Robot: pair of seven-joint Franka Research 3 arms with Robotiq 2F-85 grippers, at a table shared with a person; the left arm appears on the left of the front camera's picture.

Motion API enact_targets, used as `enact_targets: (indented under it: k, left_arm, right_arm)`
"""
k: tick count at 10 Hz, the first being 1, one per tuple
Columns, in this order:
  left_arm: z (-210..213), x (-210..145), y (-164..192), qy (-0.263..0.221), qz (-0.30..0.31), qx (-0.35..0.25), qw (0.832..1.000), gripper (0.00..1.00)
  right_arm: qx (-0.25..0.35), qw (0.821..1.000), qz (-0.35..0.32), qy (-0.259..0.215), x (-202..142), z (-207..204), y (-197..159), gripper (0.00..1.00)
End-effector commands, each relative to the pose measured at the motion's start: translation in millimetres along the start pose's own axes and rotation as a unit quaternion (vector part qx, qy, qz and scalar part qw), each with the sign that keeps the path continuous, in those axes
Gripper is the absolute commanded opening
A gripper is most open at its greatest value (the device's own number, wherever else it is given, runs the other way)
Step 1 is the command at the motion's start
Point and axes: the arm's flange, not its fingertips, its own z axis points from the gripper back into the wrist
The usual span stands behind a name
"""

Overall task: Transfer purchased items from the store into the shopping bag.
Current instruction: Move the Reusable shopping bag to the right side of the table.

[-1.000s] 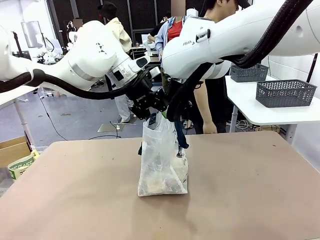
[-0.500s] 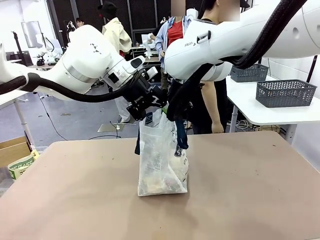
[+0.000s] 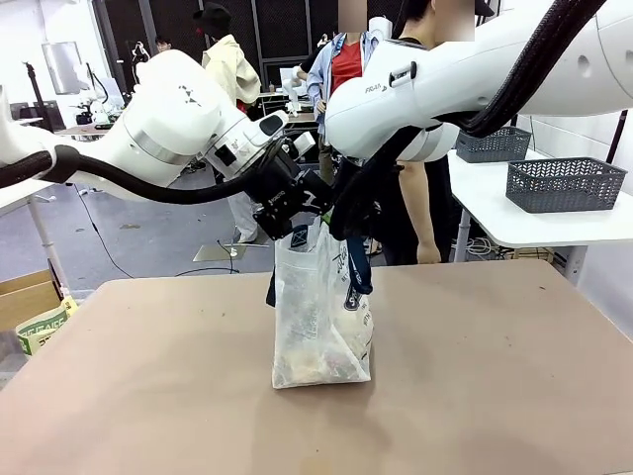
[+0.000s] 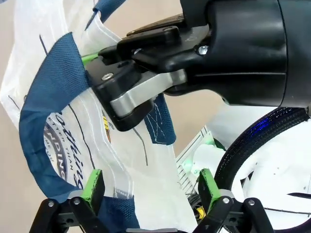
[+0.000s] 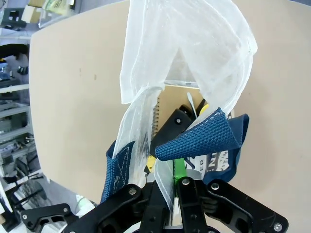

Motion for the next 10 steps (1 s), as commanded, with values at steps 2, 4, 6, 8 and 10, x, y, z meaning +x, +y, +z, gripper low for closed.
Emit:
enact_targets:
  k: [2,4,6,8,10]
  left_arm:
    - [-14.9,-2.8,-1.4,0.017,-0.017,0.000,1.000,1.00]
    - [-23.1,-3.0,-4.0,0.024,-0.014,0.035,0.999,1.00]
    - [-30.1,-5.7,-4.5,0.031,-0.016,0.080,0.996,1.00]
    - [-30.1,-6.9,-6.1,0.029,-0.014,0.110,0.993,0.60]
    - [-27.6,-6.5,-7.9,0.021,-0.017,0.125,0.992,0.20]
  right_arm:
    - [0.023,1.000,0.000,-0.006,2.2,-1.8,2.7,0.00]
    - [0.028,1.000,0.002,-0.005,0.7,-1.0,4.1,0.00]
    - [0.030,1.000,0.003,-0.004,0.4,-0.9,5.3,0.00]
    - [0.030,1.000,0.002,-0.004,0.0,0.1,5.4,0.00]
    - [0.031,0.999,0.004,-0.004,0.2,0.3,5.9,0.00]
